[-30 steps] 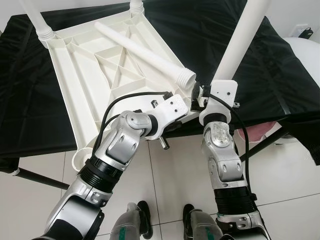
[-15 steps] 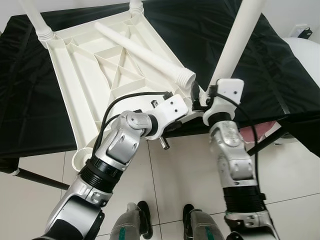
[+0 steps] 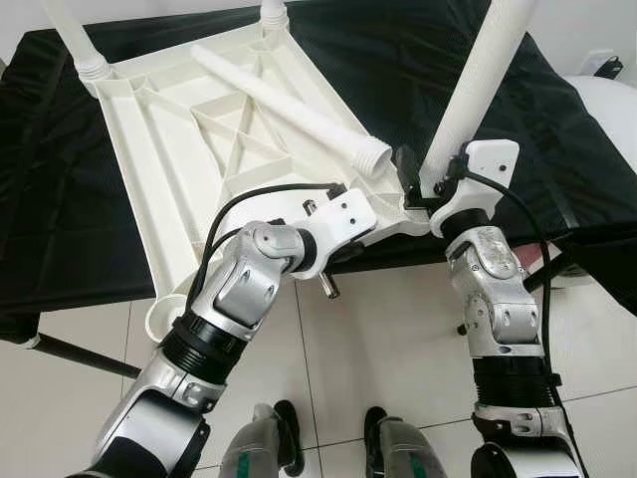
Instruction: Building children table
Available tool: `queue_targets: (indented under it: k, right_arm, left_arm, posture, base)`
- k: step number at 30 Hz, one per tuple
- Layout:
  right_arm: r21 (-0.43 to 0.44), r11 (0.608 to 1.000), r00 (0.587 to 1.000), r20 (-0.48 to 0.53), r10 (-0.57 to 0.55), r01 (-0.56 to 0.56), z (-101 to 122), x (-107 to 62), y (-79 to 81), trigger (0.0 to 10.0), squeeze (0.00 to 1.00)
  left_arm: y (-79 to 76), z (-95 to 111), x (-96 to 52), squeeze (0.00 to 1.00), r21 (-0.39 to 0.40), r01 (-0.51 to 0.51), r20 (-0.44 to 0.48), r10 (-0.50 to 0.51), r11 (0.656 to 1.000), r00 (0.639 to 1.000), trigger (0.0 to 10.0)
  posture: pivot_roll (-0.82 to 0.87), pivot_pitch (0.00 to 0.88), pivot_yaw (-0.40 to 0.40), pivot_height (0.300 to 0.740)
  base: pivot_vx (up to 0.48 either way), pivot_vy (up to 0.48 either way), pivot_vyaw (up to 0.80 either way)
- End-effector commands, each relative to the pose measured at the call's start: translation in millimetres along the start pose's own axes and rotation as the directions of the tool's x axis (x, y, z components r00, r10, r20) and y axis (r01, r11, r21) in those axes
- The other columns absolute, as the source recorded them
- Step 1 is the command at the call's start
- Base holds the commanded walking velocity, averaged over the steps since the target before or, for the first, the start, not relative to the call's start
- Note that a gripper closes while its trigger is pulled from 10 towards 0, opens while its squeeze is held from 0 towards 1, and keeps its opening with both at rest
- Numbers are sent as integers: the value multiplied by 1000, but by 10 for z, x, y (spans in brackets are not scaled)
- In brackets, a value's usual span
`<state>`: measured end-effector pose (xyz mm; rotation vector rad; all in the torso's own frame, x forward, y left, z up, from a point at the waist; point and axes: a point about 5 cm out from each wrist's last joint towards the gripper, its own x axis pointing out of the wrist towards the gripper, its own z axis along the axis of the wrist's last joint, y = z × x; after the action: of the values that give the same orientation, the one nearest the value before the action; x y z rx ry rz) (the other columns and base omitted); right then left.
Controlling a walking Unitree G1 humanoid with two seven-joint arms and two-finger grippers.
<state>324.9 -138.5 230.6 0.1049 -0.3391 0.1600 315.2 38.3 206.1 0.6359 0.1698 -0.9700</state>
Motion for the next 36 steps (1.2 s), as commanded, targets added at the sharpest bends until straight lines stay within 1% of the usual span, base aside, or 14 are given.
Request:
queue_targets:
  k: [1,6,10,13,17,19,20,21,22,25,29,30,31,36]
  right_arm:
    - [27,999,1000,-21,20,-20,-58,-38,25,10000,0]
    - [21,998,998,-28,58,-58,-61,-58,1,10000,0]
    - [12,995,994,-42,103,-103,-41,-85,-91,10000,0]
    - [-15,987,986,-60,157,-158,12,-128,-248,10000,0]
    - [-15,987,985,-61,159,-160,14,-128,-253,10000,0]
    - [-46,981,980,-69,188,-191,60,-137,-364,10000,0]
    - [-46,981,980,-69,188,-191,60,-137,-364,10000,0]
    - [-51,961,958,-101,267,-273,101,-154,-463,10000,0]
    - [-46,944,941,-114,319,-326,116,-163,-487,10000,0]
    - [-24,922,915,-137,380,-387,124,-165,-532,10000,0]
    - [-17,905,895,-157,418,-426,122,-146,-577,10000,0]
    - [5,870,854,-191,484,-493,104,-138,-573,10000,0]
    - [7,854,836,-202,510,-520,100,-138,-562,10000,0]
    - [32,828,804,-219,552,-560,77,-121,-551,10000,0]
  left_arm:
    - [88,134,-46,0,39,-117,50,115,992,992,10000]
    - [94,135,-49,0,39,-117,49,115,992,992,10000]
    - [107,136,-50,0,41,-119,48,117,992,992,10000]
    - [112,138,-47,0,40,-121,50,119,992,992,10000]
    - [112,138,-47,0,40,-121,50,119,992,992,10000]
    - [112,137,-44,0,37,-121,50,120,992,992,10000]
    - [112,137,-44,0,37,-121,50,120,992,992,10000]
    - [111,138,-39,0,35,-121,52,119,992,992,10000]
    - [107,141,-36,0,35,-120,53,118,992,992,10000]
    - [108,145,-33,0,35,-119,54,117,992,992,10000]
    - [113,145,-33,0,36,-119,54,117,992,992,10000]
    - [111,145,-36,0,38,-119,53,116,992,992,10000]
    - [111,145,-37,0,39,-119,53,116,992,992,10000]
    - [112,144,-38,0,40,-119,53,117,992,992,10000]
  posture:
    - [-135,198,48,740]
    - [-137,199,52,740]
    - [-140,200,51,740]
    - [-143,200,49,740]
    - [-143,200,49,740]
    - [-153,205,47,740]
    - [-153,205,47,740]
    - [-154,205,48,740]
    - [-154,205,48,740]
    - [-154,205,49,740]
    - [-152,203,52,740]
    - [-152,203,52,740]
    - [-152,203,52,740]
    - [-148,200,52,740]
  base:
    - [0,0,0]
    - [0,0,0]
    - [0,0,0]
    - [0,0,0]
    - [0,0,0]
    - [0,0,0]
    - [0,0,0]
    - [0,0,0]
    - [0,0,0]
    - [0,0,0]
    - [0,0,0]
    - [0,0,0]
    - [0,0,0]
    - [0,0,0]
